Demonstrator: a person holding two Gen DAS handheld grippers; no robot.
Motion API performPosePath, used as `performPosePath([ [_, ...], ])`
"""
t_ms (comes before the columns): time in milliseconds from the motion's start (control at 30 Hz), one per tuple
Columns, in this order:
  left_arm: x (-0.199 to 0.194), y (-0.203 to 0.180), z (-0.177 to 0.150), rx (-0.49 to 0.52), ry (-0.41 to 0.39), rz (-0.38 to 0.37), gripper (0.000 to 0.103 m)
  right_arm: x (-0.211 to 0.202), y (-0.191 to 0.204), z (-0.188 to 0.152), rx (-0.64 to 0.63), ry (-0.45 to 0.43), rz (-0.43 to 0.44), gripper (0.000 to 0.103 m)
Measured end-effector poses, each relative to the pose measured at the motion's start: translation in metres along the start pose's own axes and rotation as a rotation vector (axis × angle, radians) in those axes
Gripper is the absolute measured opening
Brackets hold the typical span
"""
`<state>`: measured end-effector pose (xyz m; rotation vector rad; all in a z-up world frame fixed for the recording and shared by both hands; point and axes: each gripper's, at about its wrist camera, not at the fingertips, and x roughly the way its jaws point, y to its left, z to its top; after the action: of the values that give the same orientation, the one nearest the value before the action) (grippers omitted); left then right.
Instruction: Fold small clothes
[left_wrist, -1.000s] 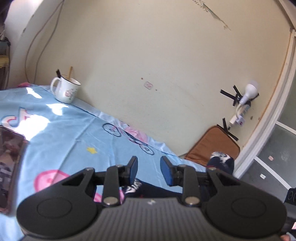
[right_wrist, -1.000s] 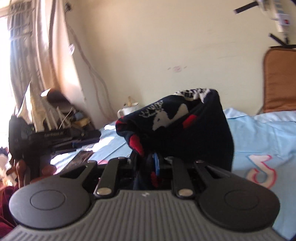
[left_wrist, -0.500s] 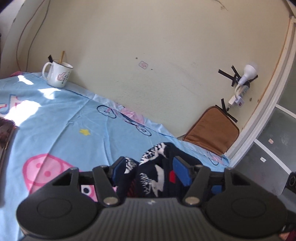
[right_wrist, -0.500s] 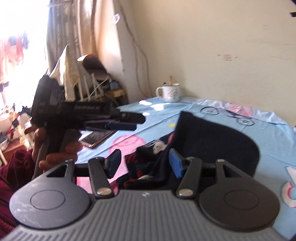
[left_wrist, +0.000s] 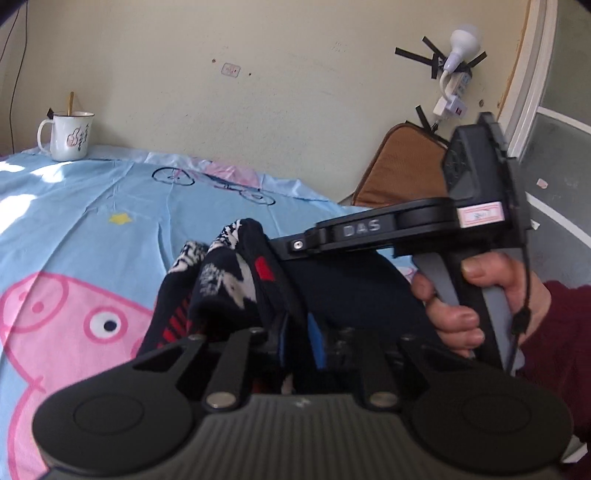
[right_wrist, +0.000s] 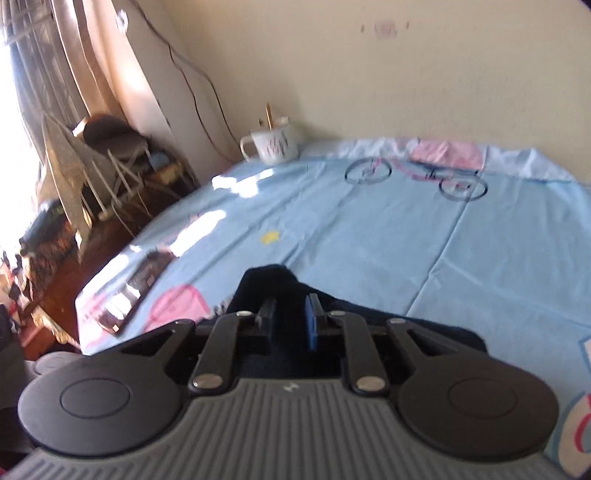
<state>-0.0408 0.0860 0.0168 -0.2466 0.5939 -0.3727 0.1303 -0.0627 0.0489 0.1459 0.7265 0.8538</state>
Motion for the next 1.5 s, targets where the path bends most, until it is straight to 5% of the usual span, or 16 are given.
performPosePath([
  [400,-0.007,-0.007,0.002,0.024,-0.004,0.013,0.018,-0.006,-0.001,-0.012,-0.002,-0.086,-0.001,0.019],
  [467,-0.018,-0.007,0.01,0.033,-0.019,-0.008,0.039,-0.017,-0.001,-0.013,0.012,-0.114,-0.005,0.025],
  [500,-0.027,-0.007,0.015,0.04,-0.046,0.01,0.071,-0.025,-0.001,-0.015,0.023,-0.132,0.004,0.03],
  [533,-0.035,-0.004,0.019,0.045,-0.082,0.029,0.098,-0.04,-0.001,-0.018,0.048,-0.175,0.04,0.047],
  [567,-0.042,0.001,0.023,0.044,-0.11,0.041,0.101,-0.053,-0.004,-0.022,0.071,-0.218,0.068,0.061],
  [733,-0.035,0.045,0.05,-0.072,-0.029,0.018,0.103,-0.115,-0.03,-0.058,0.216,-0.36,0.034,0.074],
  [967,0.009,0.085,0.047,-0.259,0.134,-0.175,0.103,-0.119,-0.064,-0.105,0.434,-0.27,0.056,0.08],
  [1133,0.039,0.083,0.032,-0.316,0.221,-0.224,0.102,-0.085,-0.059,-0.102,0.446,-0.19,0.118,0.08],
  [1233,0.045,0.065,0.027,-0.255,0.197,-0.193,0.102,-0.068,-0.043,-0.092,0.379,-0.202,0.102,0.085],
  [1300,0.049,0.055,0.028,-0.229,0.196,-0.189,0.097,-0.061,-0.032,-0.085,0.356,-0.206,0.067,0.082],
  [1367,0.053,0.049,0.034,-0.231,0.209,-0.213,0.089,-0.062,-0.024,-0.079,0.326,-0.23,0.042,0.06],
  [1433,0.053,0.044,0.047,-0.227,0.192,-0.254,0.089,-0.07,-0.016,-0.07,0.263,-0.271,0.045,0.05],
  [1500,0.056,0.039,0.066,-0.21,0.158,-0.275,0.088,-0.08,-0.009,-0.062,0.179,-0.336,-0.003,0.049],
])
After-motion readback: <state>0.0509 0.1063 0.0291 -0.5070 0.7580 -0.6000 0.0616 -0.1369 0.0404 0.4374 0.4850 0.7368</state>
